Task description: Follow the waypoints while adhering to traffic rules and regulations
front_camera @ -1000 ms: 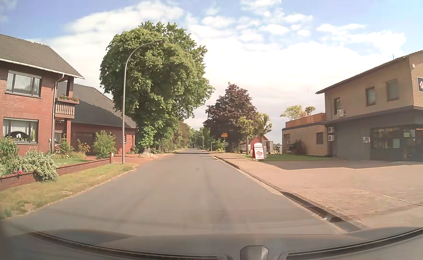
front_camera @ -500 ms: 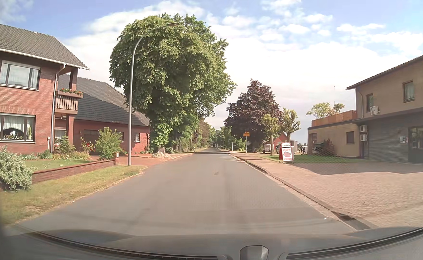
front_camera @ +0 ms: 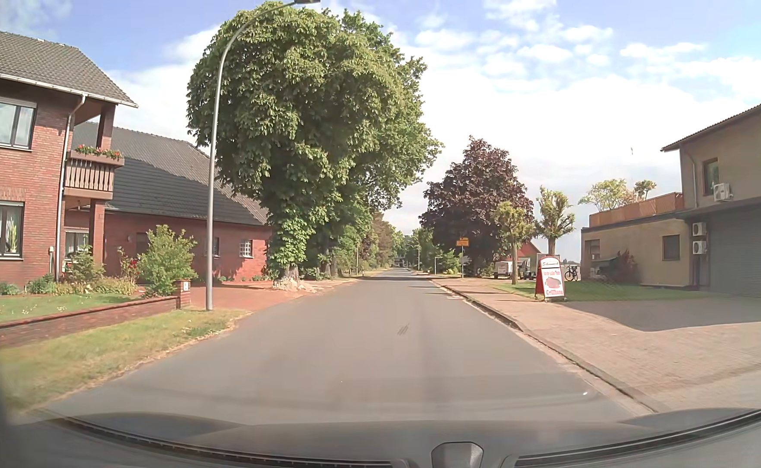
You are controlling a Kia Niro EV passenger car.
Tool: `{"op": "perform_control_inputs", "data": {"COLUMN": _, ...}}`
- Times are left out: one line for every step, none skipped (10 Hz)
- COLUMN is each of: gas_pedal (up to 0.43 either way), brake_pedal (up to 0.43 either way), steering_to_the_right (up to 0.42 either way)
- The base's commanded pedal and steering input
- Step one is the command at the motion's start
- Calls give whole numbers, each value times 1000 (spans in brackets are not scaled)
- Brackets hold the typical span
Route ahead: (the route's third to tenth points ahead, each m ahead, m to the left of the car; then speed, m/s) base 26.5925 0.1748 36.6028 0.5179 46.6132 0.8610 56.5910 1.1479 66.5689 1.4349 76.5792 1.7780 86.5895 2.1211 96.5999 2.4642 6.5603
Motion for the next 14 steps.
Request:
{"op": "perform_control_inputs", "data": {"gas_pedal": 331, "brake_pedal": 6, "steering_to_the_right": -28}}
{"op": "perform_control_inputs", "data": {"gas_pedal": 331, "brake_pedal": 6, "steering_to_the_right": -23}}
{"op": "perform_control_inputs", "data": {"gas_pedal": 331, "brake_pedal": 6, "steering_to_the_right": -21}}
{"op": "perform_control_inputs", "data": {"gas_pedal": 331, "brake_pedal": 6, "steering_to_the_right": -19}}
{"op": "perform_control_inputs", "data": {"gas_pedal": 331, "brake_pedal": 6, "steering_to_the_right": -15}}
{"op": "perform_control_inputs", "data": {"gas_pedal": 331, "brake_pedal": 6, "steering_to_the_right": -12}}
{"op": "perform_control_inputs", "data": {"gas_pedal": 331, "brake_pedal": 6, "steering_to_the_right": -11}}
{"op": "perform_control_inputs", "data": {"gas_pedal": 331, "brake_pedal": 6, "steering_to_the_right": -9}}
{"op": "perform_control_inputs", "data": {"gas_pedal": 331, "brake_pedal": 6, "steering_to_the_right": -7}}
{"op": "perform_control_inputs", "data": {"gas_pedal": 331, "brake_pedal": 6, "steering_to_the_right": -5}}
{"op": "perform_control_inputs", "data": {"gas_pedal": 331, "brake_pedal": 6, "steering_to_the_right": -4}}
{"op": "perform_control_inputs", "data": {"gas_pedal": 331, "brake_pedal": 6, "steering_to_the_right": -4}}
{"op": "perform_control_inputs", "data": {"gas_pedal": 331, "brake_pedal": 6, "steering_to_the_right": -4}}
{"op": "perform_control_inputs", "data": {"gas_pedal": 331, "brake_pedal": 6, "steering_to_the_right": -4}}
